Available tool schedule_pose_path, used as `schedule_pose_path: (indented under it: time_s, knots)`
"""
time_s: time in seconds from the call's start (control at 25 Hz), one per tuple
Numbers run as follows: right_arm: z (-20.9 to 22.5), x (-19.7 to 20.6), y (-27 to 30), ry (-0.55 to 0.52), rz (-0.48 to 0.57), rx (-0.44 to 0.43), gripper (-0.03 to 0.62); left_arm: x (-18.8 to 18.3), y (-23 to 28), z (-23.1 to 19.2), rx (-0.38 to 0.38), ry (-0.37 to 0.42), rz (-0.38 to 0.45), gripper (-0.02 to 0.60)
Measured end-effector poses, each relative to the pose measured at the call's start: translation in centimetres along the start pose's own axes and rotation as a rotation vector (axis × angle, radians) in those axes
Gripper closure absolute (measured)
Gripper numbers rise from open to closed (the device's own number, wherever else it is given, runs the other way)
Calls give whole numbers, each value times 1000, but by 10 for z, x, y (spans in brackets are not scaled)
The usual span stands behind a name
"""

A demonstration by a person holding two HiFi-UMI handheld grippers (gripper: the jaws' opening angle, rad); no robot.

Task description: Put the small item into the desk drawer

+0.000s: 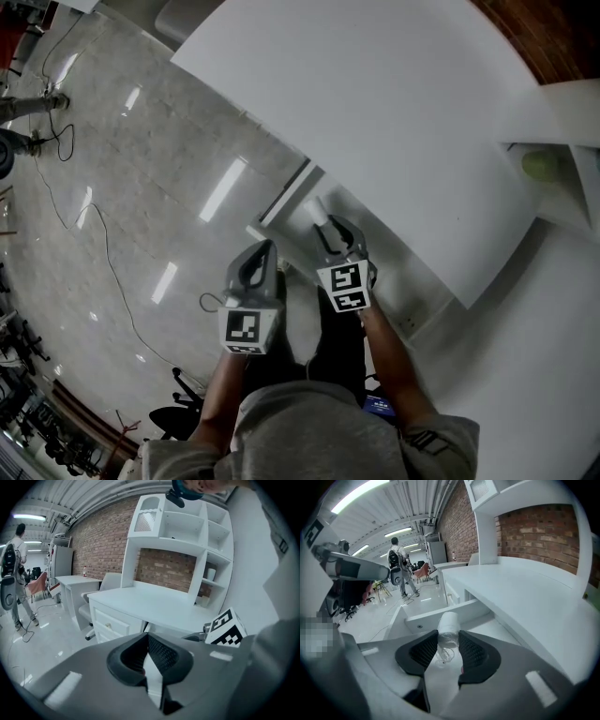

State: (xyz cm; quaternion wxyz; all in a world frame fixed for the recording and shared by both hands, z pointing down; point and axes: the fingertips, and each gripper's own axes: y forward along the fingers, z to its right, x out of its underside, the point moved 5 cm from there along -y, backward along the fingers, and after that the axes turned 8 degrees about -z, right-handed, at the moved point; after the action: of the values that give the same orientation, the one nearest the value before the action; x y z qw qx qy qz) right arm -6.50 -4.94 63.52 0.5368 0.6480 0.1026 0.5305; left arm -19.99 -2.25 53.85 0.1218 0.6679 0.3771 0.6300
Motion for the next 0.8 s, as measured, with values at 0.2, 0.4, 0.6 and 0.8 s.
schedule_pose_path:
  time_s: [0.2,0.4,0.6,0.8]
  knots:
    - [7,5,24,-2,-51,-11,447,3,9,-4,0,-12,-10,569]
    - [9,8,46,-12,-77,-18,446,4,15,-9,1,-20,-23,569]
    - [11,16,62,-10,-114,-19,445,6,20,-13,-7,-32,-23,569]
    - [14,19,72,-3,-120,-5,441,4,23,-13,-3,-26,-25,569]
